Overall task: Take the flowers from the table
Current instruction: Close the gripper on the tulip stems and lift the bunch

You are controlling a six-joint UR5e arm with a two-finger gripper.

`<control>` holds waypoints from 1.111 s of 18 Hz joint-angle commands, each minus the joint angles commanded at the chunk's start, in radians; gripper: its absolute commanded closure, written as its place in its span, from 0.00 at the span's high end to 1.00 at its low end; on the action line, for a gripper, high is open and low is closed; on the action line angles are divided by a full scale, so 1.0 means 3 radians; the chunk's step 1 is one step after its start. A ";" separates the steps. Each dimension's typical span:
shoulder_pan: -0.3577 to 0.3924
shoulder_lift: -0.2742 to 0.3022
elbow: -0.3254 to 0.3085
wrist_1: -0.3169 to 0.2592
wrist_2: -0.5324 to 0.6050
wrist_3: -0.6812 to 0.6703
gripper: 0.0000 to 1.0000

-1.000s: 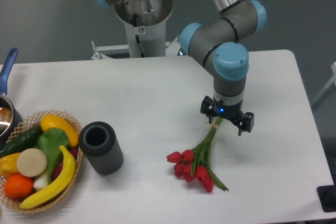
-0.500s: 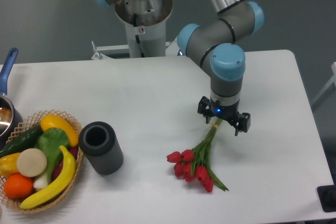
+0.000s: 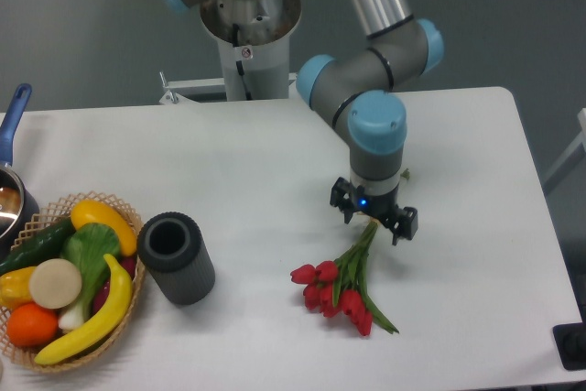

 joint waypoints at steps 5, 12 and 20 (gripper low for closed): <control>-0.0015 -0.0072 0.0005 0.0015 -0.0005 0.0026 1.00; -0.0066 -0.0031 0.0041 -0.0005 0.0005 -0.0122 0.04; -0.0051 0.0219 0.0138 -0.0041 0.0026 -0.0404 0.00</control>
